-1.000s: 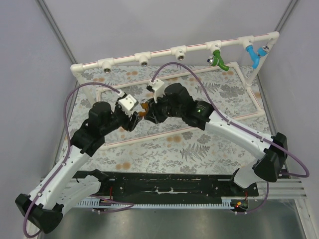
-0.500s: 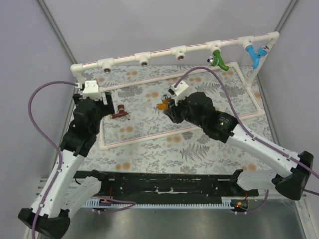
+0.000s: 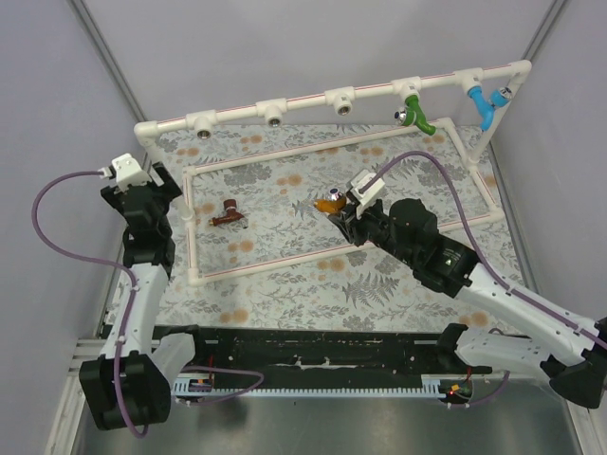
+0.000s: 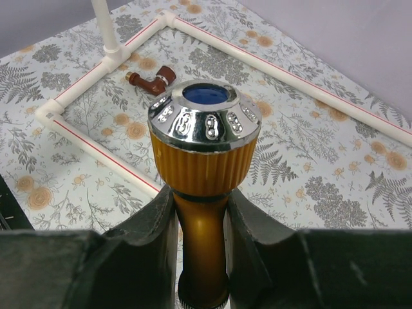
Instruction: Install the water faucets
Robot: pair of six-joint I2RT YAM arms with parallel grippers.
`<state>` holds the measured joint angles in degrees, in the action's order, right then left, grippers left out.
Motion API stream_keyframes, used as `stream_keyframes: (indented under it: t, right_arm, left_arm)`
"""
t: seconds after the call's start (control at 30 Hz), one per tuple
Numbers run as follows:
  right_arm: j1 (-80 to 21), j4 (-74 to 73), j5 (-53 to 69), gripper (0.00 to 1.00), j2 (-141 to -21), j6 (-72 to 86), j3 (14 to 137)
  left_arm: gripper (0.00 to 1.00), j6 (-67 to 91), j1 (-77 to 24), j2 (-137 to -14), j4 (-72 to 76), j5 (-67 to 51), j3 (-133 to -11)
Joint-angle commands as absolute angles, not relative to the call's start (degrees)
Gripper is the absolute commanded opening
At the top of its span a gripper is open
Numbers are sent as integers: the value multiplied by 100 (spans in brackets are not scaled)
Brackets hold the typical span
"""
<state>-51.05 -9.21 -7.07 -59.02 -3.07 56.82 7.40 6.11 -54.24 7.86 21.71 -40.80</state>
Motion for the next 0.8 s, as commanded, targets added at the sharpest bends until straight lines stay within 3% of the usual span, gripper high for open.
stream_keyframes:
  t: [0.0,0.37,0.47,0.53,0.7,0.77]
  right_arm:
    - [-5106,-220,-597,0,-5485,-685,5485]
    - [-5098,-35,-1108,0,-5115,-1424,5150]
    - [-5106,141,-1046,0,-5089,-1494,5133]
    - [-5107,149,-984,0,-5080,-1573,5133]
    - [-5106,237,-1265,0,-5098,-2081,5168]
    - [-5106,325,-1266,0,-5115,-2441,5229]
  left_arm:
    - [100,660,879,-5861,2591,1541,-4061]
    - [95,106,888,-6556,3981,-132,-3946]
    - [75,18,888,-6776,4121,130,-4060]
    - [51,17,888,-6829,4218,132,-4078]
    - [8,9,879,-6339,3177,-386,-4183]
    - [2,9,844,-5952,2455,-256,-4228]
